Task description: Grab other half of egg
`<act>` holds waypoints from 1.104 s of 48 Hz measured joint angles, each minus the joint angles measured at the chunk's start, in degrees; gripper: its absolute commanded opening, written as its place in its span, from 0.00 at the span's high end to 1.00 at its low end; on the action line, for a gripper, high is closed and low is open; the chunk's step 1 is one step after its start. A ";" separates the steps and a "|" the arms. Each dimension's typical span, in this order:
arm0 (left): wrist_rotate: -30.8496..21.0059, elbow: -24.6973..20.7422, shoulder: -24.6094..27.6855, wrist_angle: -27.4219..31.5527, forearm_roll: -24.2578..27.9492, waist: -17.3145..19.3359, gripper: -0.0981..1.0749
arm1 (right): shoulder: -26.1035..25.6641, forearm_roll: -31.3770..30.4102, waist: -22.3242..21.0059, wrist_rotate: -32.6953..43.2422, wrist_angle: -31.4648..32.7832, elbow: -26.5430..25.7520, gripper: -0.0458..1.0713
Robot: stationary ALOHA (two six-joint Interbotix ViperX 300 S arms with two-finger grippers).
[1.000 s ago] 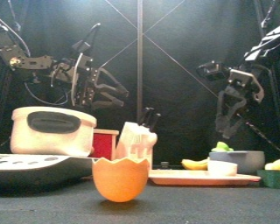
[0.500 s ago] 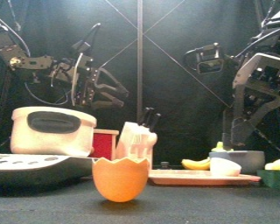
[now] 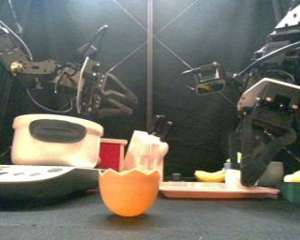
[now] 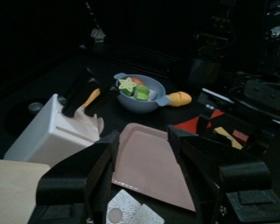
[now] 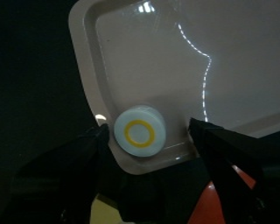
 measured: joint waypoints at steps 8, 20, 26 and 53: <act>-0.09 0.00 0.00 0.00 0.00 0.00 0.19 | 0.44 0.09 0.09 0.00 0.09 -0.09 0.20; 0.00 0.00 0.00 0.09 0.00 0.09 0.19 | 0.44 0.09 0.09 0.00 0.26 -0.09 0.32; 0.00 0.00 0.00 0.00 0.00 0.00 0.19 | 0.26 0.09 -0.09 0.00 0.79 -0.62 0.31; 0.00 0.00 0.00 0.00 0.00 0.09 0.19 | -1.93 -1.76 -0.62 0.00 1.41 -1.76 0.06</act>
